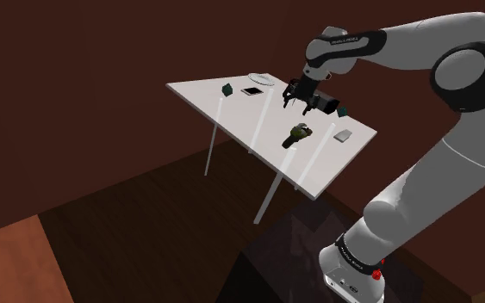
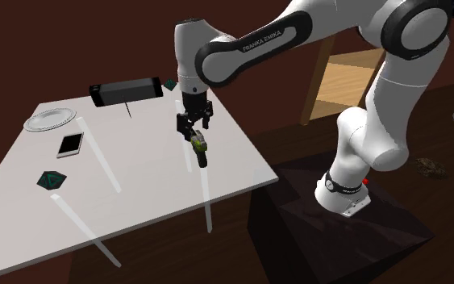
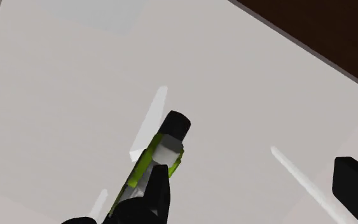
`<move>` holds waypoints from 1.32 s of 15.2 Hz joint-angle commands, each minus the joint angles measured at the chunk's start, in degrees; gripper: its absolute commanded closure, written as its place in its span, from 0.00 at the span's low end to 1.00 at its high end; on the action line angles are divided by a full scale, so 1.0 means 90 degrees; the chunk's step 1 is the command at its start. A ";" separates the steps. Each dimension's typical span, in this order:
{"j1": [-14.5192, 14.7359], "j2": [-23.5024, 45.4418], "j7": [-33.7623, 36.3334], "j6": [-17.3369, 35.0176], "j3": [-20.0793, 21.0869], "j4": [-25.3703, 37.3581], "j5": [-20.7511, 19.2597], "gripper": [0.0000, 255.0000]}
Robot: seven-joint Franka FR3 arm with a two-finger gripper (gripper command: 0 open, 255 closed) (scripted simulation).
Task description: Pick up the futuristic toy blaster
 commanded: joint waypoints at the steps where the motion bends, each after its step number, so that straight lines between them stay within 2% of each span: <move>1: -0.0120 0.0399 0.0097 0.0077 -0.0121 0.0272 0.0122 0.00; 17: -0.1323 0.2987 0.0770 0.0424 -0.0838 0.1958 0.1326 0.00; 20: -0.1346 0.3090 0.0742 0.0557 -0.0822 0.1917 0.1376 0.00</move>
